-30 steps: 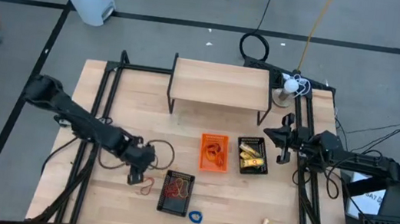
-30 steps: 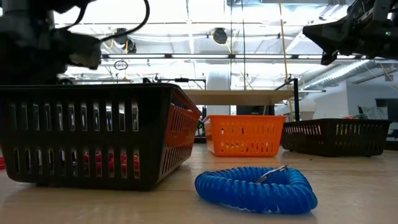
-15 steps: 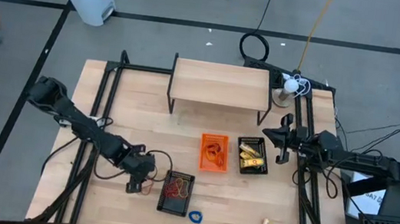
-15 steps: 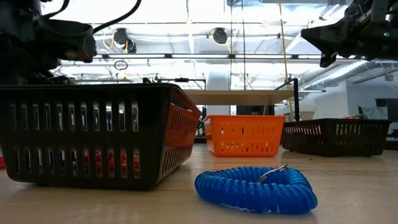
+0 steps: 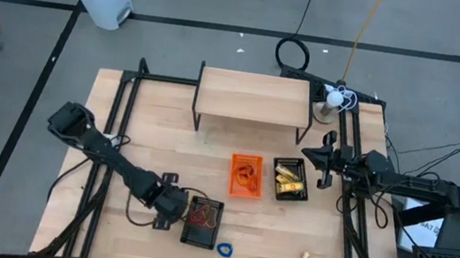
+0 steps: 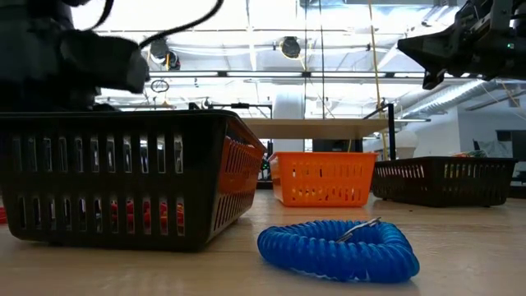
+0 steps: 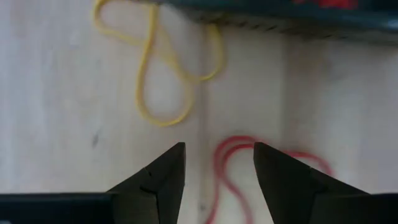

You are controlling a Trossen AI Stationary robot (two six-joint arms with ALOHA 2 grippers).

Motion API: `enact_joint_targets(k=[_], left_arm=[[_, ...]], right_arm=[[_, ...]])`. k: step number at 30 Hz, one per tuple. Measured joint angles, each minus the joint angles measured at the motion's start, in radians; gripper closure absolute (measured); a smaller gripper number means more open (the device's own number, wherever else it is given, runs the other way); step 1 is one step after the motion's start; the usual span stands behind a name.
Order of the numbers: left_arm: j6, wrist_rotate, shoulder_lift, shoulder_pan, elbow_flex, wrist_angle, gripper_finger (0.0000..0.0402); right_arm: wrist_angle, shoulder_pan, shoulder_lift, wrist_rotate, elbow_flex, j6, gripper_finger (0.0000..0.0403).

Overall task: Pick & Place Office Desk Supplies
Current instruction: Put the red rubber band into the bottom black bin

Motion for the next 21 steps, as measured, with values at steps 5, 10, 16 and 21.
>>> enact_joint_targets(k=[5, 10, 16, 21], left_arm=[[-0.039, 0.079, 0.011, 0.03, 0.009, -0.092, 0.0213], [-0.039, 0.134, 0.011, 0.027, 0.009, -0.095, 0.0213], [-0.013, 0.128, 0.06, 0.026, 0.015, -0.073, 0.0213], [0.049, 0.139, 0.082, 0.036, 0.013, -0.048, 0.0215]], right_arm=[[-0.002, 0.0, 0.013, -0.001, 0.0, -0.001, 0.0403], [0.001, 0.0, 0.019, 0.001, 0.0, -0.005, 0.0403], [0.001, 0.0, 0.019, 0.001, 0.0, -0.004, 0.0403], [0.0, 0.0, 0.021, 0.0, 0.0, -0.002, 0.0403]])
